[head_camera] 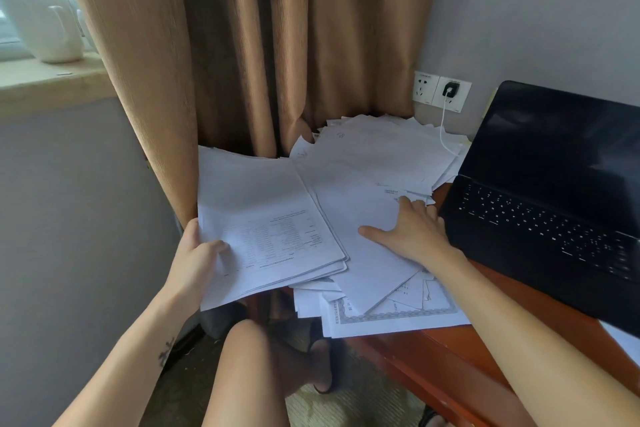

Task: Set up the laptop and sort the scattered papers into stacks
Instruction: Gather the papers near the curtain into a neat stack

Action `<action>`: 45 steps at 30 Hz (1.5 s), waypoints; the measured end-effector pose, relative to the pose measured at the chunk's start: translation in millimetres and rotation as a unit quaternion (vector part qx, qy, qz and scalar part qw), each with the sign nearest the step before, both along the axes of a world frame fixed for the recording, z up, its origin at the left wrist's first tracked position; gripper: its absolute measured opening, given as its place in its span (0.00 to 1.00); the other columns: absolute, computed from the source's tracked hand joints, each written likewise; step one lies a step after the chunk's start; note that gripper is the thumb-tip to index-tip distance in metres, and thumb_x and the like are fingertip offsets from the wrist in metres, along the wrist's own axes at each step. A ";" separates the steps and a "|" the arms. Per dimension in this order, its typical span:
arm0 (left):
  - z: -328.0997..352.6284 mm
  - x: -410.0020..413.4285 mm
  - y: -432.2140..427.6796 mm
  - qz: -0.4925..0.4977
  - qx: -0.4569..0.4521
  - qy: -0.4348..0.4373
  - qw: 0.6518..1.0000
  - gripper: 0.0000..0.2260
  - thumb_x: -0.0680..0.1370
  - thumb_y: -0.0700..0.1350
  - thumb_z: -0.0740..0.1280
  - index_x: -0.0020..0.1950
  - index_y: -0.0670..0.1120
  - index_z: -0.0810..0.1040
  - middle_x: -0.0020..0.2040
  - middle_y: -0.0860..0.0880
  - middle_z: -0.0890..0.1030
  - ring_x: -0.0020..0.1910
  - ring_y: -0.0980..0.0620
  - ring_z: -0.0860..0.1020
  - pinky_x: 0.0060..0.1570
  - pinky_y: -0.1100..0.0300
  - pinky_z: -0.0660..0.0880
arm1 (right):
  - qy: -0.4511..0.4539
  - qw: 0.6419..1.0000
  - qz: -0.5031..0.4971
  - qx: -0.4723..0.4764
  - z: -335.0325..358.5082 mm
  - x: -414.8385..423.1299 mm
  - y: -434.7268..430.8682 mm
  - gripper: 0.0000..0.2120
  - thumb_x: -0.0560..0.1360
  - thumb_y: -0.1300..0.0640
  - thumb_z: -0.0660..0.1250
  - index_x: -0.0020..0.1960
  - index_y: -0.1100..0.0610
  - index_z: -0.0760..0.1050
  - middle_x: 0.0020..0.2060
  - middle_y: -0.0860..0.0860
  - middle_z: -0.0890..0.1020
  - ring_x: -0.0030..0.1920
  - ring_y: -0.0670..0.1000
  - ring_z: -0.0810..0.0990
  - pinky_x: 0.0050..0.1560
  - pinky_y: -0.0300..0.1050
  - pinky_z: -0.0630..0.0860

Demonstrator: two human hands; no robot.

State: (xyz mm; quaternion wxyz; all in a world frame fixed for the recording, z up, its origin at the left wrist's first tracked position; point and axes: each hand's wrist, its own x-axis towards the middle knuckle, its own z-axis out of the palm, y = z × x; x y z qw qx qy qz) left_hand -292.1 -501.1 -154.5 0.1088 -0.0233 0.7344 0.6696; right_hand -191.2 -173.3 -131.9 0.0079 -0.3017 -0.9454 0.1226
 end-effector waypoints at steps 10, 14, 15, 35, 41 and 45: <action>7.0 -2.8 -17.8 0.000 0.016 -0.006 1.000 0.21 0.80 0.32 0.62 0.68 0.51 0.75 0.62 0.47 0.82 0.60 0.41 0.80 0.59 0.44 0.77 | 0.135 0.971 0.030 -0.197 5.1 -4.3 28.2 0.24 0.68 0.44 0.79 0.58 0.50 0.75 0.55 0.47 0.82 0.55 0.49 0.80 0.57 0.47 0.78; 6.8 -0.8 -16.4 -0.003 0.031 -0.014 0.999 0.22 0.80 0.31 0.62 0.69 0.51 0.74 0.63 0.47 0.80 0.62 0.40 0.79 0.58 0.44 0.76 | 0.239 0.919 0.012 -0.314 9.2 -0.2 30.2 0.13 0.76 0.59 0.73 0.58 0.58 0.76 0.53 0.54 0.83 0.49 0.51 0.83 0.44 0.42 0.80; 6.6 -0.2 -15.5 -0.003 0.034 -0.016 0.999 0.22 0.80 0.31 0.62 0.69 0.51 0.74 0.63 0.47 0.80 0.62 0.40 0.79 0.58 0.44 0.76 | 0.261 0.903 0.001 -0.341 10.4 1.3 31.0 0.12 0.77 0.61 0.73 0.59 0.59 0.76 0.52 0.55 0.83 0.47 0.51 0.83 0.41 0.40 0.79; 28.9 16.8 25.2 -0.033 0.031 0.018 0.999 0.21 0.80 0.33 0.62 0.69 0.53 0.71 0.59 0.51 0.80 0.57 0.45 0.79 0.59 0.43 0.77 | 0.538 0.826 0.001 -0.168 82.2 25.8 27.7 0.13 0.79 0.59 0.67 0.63 0.53 0.77 0.54 0.45 0.81 0.49 0.38 0.79 0.45 0.31 0.75; 33.3 31.2 54.9 -0.079 0.041 0.001 0.996 0.20 0.81 0.34 0.63 0.69 0.53 0.69 0.62 0.49 0.78 0.61 0.43 0.78 0.66 0.39 0.74 | 0.335 0.917 0.212 -0.043 84.7 16.6 -25.7 0.15 0.77 0.52 0.70 0.64 0.44 0.78 0.50 0.40 0.83 0.41 0.46 0.80 0.44 0.47 0.79; 31.6 31.9 61.4 -0.093 0.056 -0.025 0.994 0.21 0.78 0.36 0.68 0.68 0.52 0.71 0.63 0.46 0.80 0.60 0.44 0.79 0.66 0.41 0.75 | 0.110 0.938 0.263 -0.198 64.6 12.5 -56.7 0.22 0.75 0.36 0.69 0.67 0.39 0.75 0.57 0.36 0.79 0.49 0.40 0.79 0.51 0.39 0.78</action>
